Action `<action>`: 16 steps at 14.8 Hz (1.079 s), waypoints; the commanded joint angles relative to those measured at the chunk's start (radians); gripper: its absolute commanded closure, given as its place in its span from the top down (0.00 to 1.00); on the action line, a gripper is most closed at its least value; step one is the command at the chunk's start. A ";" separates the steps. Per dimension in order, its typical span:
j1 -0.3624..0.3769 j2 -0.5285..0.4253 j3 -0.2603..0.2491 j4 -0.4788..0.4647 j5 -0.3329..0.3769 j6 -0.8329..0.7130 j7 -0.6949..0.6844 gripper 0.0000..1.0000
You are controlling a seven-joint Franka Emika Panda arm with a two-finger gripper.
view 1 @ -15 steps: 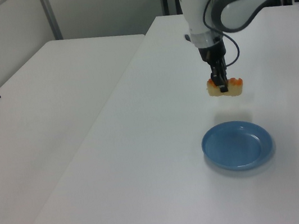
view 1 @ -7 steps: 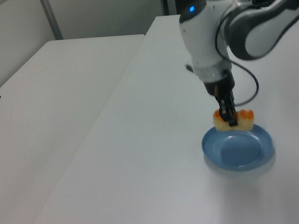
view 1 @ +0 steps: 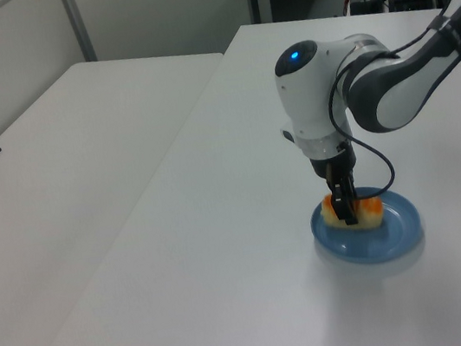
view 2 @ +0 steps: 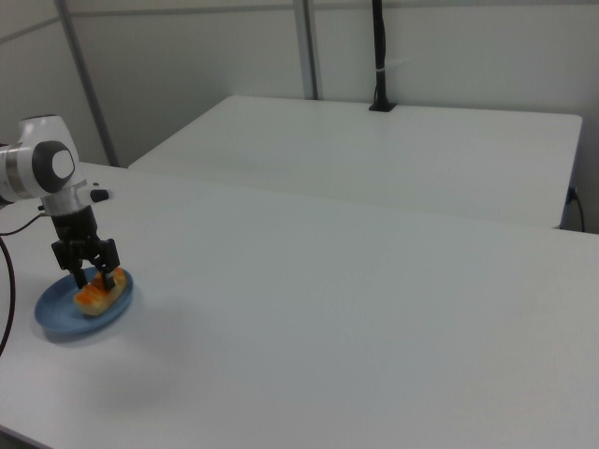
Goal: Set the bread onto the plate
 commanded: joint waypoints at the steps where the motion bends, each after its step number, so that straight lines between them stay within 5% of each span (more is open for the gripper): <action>1: 0.022 -0.017 -0.010 0.004 -0.024 0.000 0.019 1.00; 7: -0.021 -0.156 -0.029 0.060 -0.027 -0.148 -0.012 1.00; 16: -0.359 -0.342 -0.033 0.083 -0.055 -0.227 -0.237 1.00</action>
